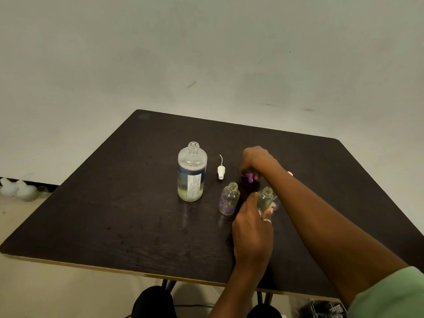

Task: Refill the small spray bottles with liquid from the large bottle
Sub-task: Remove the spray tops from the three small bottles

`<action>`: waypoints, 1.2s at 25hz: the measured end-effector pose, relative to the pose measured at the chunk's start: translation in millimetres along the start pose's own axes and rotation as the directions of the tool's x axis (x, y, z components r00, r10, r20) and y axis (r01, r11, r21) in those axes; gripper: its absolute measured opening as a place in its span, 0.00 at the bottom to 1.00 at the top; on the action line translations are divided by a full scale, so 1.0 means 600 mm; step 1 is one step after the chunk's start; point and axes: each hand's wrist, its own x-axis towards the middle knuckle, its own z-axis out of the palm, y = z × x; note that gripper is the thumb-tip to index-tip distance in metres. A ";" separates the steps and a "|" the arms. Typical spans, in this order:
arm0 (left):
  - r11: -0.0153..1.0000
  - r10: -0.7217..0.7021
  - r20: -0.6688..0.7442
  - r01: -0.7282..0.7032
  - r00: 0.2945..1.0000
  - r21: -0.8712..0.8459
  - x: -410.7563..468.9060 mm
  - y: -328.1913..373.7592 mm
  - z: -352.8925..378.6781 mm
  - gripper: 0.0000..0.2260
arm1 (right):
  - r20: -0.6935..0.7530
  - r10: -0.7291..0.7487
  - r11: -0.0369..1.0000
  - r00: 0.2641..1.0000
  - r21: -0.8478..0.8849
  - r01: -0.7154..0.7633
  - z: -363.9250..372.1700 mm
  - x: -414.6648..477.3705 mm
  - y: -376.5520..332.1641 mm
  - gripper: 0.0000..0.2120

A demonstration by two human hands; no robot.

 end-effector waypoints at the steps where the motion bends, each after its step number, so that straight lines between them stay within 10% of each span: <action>1: 1.000 -0.001 0.001 0.001 1.000 0.000 0.000 0.000 0.000 0.22 | 0.000 -0.001 1.000 1.000 0.005 0.001 0.001 0.001 0.000 0.06; 14: 1.000 0.008 0.005 -0.008 1.000 -0.001 0.000 0.002 -0.002 0.22 | -0.039 -0.031 0.999 0.999 0.017 0.031 0.003 -0.001 0.006 0.10; 24: 0.998 0.001 -0.020 -0.003 1.000 -0.064 -0.001 0.010 -0.009 0.19 | -0.338 -0.100 0.988 0.936 -0.143 0.053 -0.112 -0.123 0.054 0.13; 30: 0.998 0.009 -0.005 -0.009 1.000 -0.064 -0.002 0.012 -0.011 0.21 | 0.004 -0.282 0.949 0.959 -0.147 0.280 -0.087 -0.205 0.136 0.23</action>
